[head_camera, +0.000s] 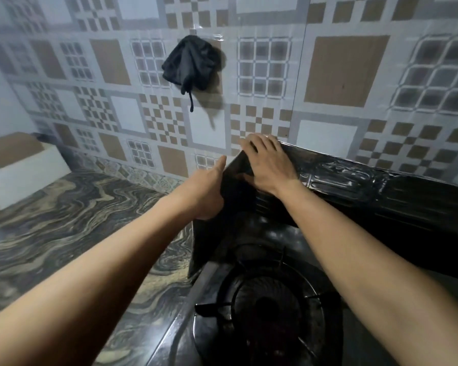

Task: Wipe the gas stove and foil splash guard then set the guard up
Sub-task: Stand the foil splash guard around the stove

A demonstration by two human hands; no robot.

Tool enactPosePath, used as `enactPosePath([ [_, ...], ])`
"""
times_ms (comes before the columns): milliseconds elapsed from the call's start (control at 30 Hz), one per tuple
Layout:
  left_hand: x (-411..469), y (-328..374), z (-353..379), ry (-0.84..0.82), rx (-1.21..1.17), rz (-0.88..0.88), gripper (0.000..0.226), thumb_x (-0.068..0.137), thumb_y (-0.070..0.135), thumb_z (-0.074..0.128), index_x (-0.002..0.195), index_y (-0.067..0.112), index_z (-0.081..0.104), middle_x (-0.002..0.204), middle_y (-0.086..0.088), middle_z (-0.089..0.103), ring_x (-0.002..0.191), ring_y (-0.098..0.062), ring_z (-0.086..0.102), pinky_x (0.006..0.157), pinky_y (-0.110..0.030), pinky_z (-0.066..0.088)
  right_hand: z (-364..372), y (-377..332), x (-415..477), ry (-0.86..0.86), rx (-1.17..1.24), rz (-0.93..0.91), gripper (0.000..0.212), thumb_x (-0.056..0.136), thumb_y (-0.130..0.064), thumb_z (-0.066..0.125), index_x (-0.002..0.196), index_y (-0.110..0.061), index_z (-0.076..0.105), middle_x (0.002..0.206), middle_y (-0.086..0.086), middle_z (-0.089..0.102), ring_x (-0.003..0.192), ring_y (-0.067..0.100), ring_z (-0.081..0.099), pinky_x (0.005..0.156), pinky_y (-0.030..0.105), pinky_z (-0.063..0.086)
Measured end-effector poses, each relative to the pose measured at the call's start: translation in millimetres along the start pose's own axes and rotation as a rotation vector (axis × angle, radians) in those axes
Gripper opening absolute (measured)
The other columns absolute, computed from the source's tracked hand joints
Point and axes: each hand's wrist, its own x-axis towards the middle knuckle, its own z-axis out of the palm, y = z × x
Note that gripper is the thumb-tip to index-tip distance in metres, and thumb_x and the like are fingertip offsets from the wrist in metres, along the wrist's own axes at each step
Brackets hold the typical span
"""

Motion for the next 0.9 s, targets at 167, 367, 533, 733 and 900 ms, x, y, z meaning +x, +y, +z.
enactPosePath([
  [167,-0.9,3.1,-9.7,-0.135,0.003,-0.039,0.092,0.089,0.005,0.053,0.158,0.023,-0.005,0.156,-0.014,0.038,0.139,-0.031,0.04,0.109,-0.037,0.036,-1.1,4.9,0.6,-0.066,-0.01,-0.075,0.107,0.074,-0.071,0.063,0.154,-0.017,0.017,0.153,0.015,0.036,0.144,0.033,0.031,0.119,0.054,0.019],
  [367,-3.3,10.8,-3.6,-0.095,-0.005,-0.028,0.091,0.089,0.005,0.049,0.157,0.024,-0.008,0.147,-0.022,0.047,0.13,-0.037,0.049,0.096,-0.035,0.04,-1.3,-1.5,2.7,-0.08,-0.022,-0.053,0.114,0.074,-0.067,0.067,0.156,-0.014,0.008,0.155,0.017,0.033,0.145,0.032,0.029,0.119,0.054,0.017],
  [533,-1.1,12.7,-11.3,-0.127,-0.016,-0.049,0.093,0.087,0.002,0.05,0.158,0.027,-0.006,0.154,-0.016,0.04,0.136,-0.033,0.043,0.106,-0.037,0.037,-18.4,12.9,-5.7,-0.177,0.081,-0.103,0.117,0.08,-0.059,0.067,0.155,-0.014,-0.011,0.164,0.016,0.004,0.152,0.029,0.002,0.123,0.047,0.006],
  [733,10.3,24.0,-14.0,-0.184,-0.059,-0.143,0.082,0.087,0.011,0.057,0.157,0.015,0.014,0.148,-0.018,0.046,0.124,-0.037,0.054,0.082,-0.038,0.055,-39.3,45.0,-66.1,-0.086,-0.166,-0.084,0.072,0.081,-0.025,0.071,0.145,-0.008,0.043,0.145,0.024,0.046,0.132,0.039,0.045,0.108,0.048,0.039],
  [900,38.7,31.6,-18.7,-0.084,-0.005,-0.076,0.08,0.084,0.021,0.065,0.152,0.015,0.025,0.138,-0.018,0.055,0.115,-0.034,0.056,0.085,-0.038,0.049,-30.4,65.0,-92.8,-0.22,-0.393,0.014,0.072,0.085,-0.022,0.068,0.149,-0.008,0.036,0.156,0.025,0.029,0.142,0.04,0.031,0.114,0.051,0.028],
])
